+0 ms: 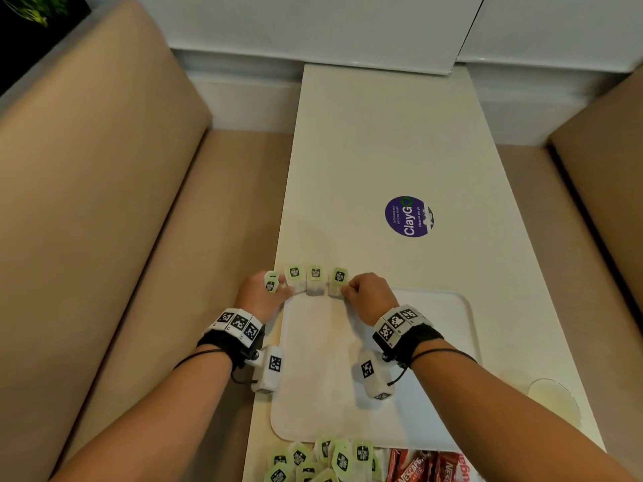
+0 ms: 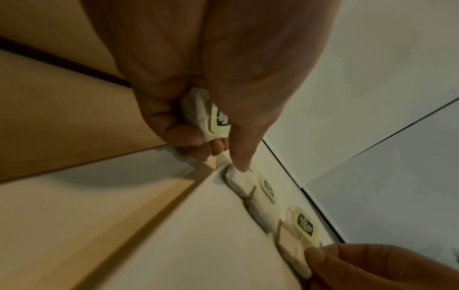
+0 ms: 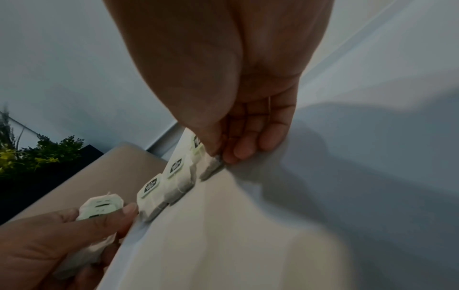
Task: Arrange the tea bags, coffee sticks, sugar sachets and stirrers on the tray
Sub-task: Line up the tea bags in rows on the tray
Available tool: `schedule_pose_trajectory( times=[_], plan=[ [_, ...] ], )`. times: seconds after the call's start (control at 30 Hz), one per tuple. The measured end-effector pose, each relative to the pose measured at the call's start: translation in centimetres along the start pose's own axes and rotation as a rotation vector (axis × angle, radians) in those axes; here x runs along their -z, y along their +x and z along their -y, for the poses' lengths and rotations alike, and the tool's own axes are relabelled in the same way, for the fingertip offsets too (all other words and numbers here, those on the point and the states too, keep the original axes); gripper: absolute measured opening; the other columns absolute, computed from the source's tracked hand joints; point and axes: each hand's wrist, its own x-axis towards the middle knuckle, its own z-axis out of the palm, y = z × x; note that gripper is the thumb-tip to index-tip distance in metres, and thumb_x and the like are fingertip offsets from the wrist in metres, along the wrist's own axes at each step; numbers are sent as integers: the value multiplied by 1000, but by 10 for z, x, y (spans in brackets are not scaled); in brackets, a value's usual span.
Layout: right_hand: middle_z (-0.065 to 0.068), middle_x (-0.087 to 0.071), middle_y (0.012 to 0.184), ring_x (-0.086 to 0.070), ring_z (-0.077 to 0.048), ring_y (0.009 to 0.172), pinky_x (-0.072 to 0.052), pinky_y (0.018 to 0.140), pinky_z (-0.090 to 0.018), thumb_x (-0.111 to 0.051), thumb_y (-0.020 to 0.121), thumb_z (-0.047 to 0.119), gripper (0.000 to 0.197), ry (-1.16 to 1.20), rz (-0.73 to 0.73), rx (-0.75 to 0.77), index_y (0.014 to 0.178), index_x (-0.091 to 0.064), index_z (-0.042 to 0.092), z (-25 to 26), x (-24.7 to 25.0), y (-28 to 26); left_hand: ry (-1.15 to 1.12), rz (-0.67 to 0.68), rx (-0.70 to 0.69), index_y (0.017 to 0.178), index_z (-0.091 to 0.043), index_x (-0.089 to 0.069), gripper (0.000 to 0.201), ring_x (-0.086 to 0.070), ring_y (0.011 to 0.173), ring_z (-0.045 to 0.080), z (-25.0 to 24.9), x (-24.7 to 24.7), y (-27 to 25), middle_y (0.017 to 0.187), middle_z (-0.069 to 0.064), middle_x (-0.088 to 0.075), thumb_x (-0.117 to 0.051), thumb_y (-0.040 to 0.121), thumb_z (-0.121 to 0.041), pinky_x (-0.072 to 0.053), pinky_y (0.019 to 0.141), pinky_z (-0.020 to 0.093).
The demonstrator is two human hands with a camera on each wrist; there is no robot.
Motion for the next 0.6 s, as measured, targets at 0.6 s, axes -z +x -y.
schedule_pose_trajectory(
  times=[0.6],
  plan=[
    [-7,-67,75,-66,-26,73,-42,58,-27,-63,94,32,29,-155,-25,-42,84,-72,7,11,1,6,241,37,-133,77,2,-64,26,-50,64,22,-6,-4,26,76,19,-67,-62,95,-16,-36,59,30]
  ],
)
